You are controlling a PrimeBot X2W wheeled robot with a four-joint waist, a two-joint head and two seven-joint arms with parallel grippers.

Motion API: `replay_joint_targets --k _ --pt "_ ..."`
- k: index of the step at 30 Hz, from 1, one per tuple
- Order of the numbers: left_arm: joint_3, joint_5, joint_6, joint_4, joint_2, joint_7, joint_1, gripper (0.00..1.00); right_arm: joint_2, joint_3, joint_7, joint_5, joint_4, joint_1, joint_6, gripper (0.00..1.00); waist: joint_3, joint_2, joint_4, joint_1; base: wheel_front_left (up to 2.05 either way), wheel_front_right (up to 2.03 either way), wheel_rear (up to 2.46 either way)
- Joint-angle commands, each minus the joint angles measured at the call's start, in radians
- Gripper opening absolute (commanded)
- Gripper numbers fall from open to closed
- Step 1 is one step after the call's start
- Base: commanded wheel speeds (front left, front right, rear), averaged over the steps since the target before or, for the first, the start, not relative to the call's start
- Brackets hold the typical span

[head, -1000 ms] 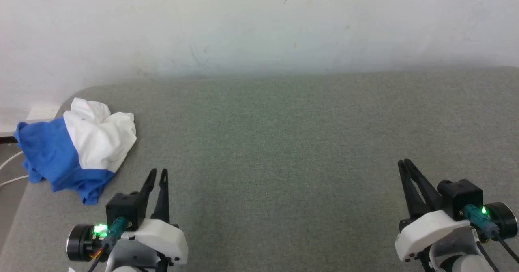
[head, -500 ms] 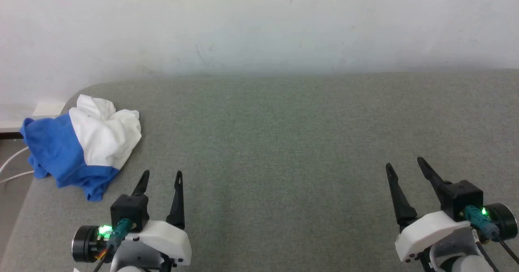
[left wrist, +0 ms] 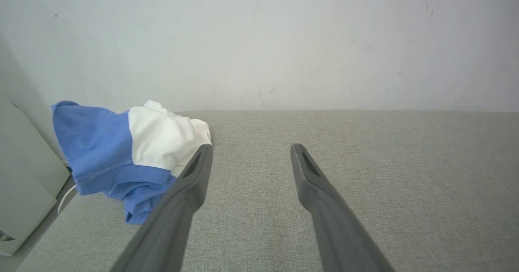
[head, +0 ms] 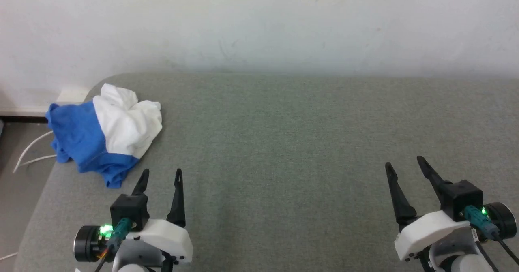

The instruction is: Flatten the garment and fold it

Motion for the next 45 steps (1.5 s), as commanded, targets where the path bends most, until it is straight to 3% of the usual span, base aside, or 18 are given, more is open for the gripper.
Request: replay_joint_targets --k 1,26,45 --pt "-0.002 -0.008 0.009 0.008 0.004 -0.009 -0.021 1.0 0.001 0.0 -0.008 0.007 0.004 -0.018 -0.001 1.0 0.002 0.0 0.019 -0.0001 0.0 0.0 0.0" --pt "-0.006 -0.046 0.047 0.057 0.007 -0.062 -0.045 1.0 0.002 0.005 -0.029 0.021 0.016 -0.036 -0.001 1.0 0.012 0.0 0.194 -0.0001 0.0 0.0 0.0" --pt "0.0 -0.077 0.073 0.091 0.01 -0.101 -0.058 1.0 0.002 0.015 -0.045 0.037 0.024 -0.051 -0.001 1.0 0.022 0.0 0.285 -0.0001 0.0 0.0 0.0"
